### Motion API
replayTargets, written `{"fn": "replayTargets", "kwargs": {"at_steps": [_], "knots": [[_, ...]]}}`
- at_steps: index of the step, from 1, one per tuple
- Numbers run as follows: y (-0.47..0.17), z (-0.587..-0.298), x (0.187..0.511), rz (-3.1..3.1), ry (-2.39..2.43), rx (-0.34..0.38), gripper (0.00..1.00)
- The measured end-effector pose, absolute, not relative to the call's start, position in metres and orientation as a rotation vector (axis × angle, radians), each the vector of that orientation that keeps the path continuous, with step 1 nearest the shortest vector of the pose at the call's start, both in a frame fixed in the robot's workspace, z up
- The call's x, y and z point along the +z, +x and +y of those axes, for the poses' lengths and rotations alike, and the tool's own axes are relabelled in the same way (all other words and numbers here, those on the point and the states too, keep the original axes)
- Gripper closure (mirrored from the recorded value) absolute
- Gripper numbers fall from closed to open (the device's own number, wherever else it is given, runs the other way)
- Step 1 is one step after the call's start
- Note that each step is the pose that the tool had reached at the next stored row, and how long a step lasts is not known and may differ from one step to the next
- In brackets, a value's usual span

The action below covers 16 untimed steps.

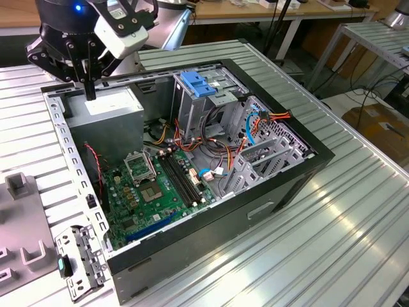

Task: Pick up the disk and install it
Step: 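Reach for the disk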

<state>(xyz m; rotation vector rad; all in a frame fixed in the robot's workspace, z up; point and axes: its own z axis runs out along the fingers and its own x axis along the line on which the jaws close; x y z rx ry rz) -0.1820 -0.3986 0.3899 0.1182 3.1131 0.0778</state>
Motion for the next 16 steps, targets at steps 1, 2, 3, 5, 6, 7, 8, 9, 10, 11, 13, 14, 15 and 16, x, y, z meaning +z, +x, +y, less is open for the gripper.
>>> {"fn": "replayTargets", "kwargs": {"at_steps": [1, 2, 3, 5, 6, 7, 8, 9, 10, 11, 13, 14, 15, 16], "knots": [[-0.183, -0.399, 0.39, 3.113, 0.118, 0.078, 0.89], [-0.184, -0.399, 0.39, 3.113, 0.118, 0.078, 0.89], [-0.185, -0.399, 0.39, 3.113, 0.118, 0.078, 0.89], [-0.186, -0.399, 0.39, 3.113, 0.118, 0.078, 0.89], [-0.188, -0.399, 0.389, 3.113, 0.118, 0.078, 0.89], [-0.189, -0.399, 0.389, 3.113, 0.118, 0.079, 0.89], [-0.19, -0.399, 0.389, 3.113, 0.118, 0.079, 0.89], [-0.191, -0.399, 0.389, 3.113, 0.118, 0.079, 0.89], [-0.192, -0.399, 0.389, 3.113, 0.118, 0.079, 0.89], [-0.194, -0.399, 0.389, 3.113, 0.118, 0.079, 0.89], [-0.196, -0.399, 0.389, 3.113, 0.118, 0.08, 0.89], [-0.197, -0.399, 0.389, 3.113, 0.118, 0.08, 0.89], [-0.199, -0.399, 0.389, 3.113, 0.118, 0.08, 0.89], [-0.201, -0.399, 0.389, 3.113, 0.118, 0.08, 0.89]]}}
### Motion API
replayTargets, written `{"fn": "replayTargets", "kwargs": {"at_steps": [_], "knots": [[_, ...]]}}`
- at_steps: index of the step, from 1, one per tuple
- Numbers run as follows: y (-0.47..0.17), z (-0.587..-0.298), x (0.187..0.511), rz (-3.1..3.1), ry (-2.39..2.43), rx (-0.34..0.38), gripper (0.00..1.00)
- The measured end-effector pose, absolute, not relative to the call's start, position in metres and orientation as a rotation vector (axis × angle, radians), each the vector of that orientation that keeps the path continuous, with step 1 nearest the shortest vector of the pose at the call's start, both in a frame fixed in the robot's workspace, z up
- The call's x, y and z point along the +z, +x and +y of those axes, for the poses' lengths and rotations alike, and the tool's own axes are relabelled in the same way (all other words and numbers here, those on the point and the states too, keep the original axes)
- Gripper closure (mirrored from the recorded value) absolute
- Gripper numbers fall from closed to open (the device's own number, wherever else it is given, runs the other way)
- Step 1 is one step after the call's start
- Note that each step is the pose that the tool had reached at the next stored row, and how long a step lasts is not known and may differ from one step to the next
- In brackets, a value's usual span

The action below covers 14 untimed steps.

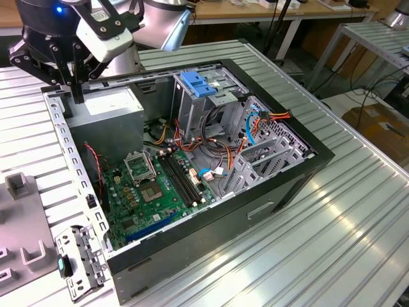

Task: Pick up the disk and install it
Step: 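Reach for the disk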

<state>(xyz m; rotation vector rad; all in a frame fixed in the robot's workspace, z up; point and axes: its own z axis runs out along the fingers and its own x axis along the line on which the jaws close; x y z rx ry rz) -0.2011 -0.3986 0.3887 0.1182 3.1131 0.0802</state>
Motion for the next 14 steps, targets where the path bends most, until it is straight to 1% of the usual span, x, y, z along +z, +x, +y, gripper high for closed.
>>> {"fn": "replayTargets", "kwargs": {"at_steps": [14], "knots": [[-0.226, -0.399, 0.388, 3.113, 0.118, 0.081, 0.89]]}}
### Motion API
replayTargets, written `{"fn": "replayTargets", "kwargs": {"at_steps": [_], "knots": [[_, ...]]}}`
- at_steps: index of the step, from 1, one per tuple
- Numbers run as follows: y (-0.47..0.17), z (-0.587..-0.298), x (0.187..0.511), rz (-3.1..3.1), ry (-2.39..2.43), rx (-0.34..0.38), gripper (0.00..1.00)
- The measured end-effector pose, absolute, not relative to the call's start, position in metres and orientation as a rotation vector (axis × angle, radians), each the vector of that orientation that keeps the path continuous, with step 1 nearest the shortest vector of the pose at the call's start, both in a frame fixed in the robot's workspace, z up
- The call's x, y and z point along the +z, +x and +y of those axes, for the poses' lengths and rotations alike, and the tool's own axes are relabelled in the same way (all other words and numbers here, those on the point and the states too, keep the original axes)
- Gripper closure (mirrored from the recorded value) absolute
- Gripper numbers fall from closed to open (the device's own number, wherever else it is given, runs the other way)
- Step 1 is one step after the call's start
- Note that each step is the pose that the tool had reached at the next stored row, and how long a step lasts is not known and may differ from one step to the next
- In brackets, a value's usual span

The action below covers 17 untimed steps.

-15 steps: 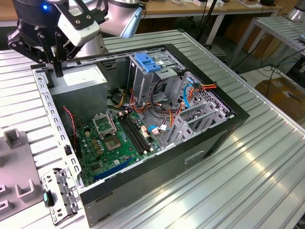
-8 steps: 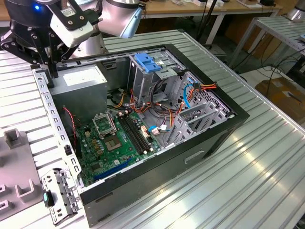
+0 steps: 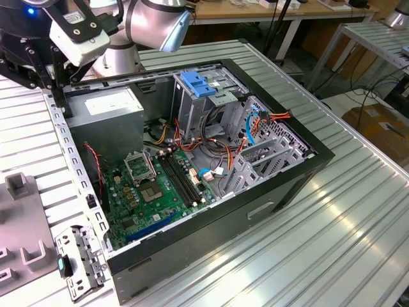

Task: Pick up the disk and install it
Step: 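Reach for the disk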

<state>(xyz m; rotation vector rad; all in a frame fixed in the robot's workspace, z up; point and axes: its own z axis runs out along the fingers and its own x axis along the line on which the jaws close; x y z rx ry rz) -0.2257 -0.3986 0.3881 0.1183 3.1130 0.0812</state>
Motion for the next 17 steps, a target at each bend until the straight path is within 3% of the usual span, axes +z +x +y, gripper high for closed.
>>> {"fn": "replayTargets", "kwargs": {"at_steps": [17], "knots": [[-0.25, -0.399, 0.388, 3.113, 0.118, 0.081, 0.89]]}}
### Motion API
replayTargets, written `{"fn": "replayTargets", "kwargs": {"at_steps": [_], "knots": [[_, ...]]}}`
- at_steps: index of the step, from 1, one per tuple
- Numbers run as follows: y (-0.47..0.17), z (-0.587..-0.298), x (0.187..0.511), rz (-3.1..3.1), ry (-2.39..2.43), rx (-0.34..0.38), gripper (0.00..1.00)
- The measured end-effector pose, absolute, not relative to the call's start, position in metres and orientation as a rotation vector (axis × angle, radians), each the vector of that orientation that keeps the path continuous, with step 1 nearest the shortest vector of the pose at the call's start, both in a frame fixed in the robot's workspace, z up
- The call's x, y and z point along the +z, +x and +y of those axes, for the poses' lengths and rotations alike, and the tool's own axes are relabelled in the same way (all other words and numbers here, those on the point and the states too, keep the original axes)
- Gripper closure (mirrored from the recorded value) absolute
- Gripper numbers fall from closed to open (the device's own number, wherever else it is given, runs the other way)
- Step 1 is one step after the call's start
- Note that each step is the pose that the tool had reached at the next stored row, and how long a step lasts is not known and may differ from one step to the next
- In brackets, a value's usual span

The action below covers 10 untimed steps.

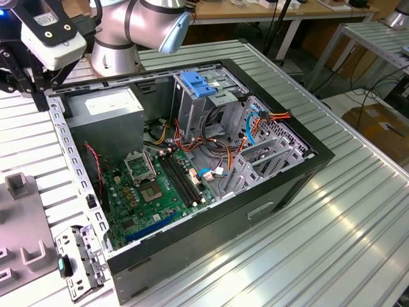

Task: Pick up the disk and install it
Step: 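Reach for the disk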

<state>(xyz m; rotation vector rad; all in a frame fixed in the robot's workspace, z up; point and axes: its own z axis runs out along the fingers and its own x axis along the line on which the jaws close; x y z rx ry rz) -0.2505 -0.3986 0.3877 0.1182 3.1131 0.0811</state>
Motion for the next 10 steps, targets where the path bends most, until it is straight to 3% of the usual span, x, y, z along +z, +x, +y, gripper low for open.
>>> {"fn": "replayTargets", "kwargs": {"at_steps": [10], "knots": [[-0.265, -0.399, 0.387, 3.113, 0.118, 0.081, 0.89]]}}
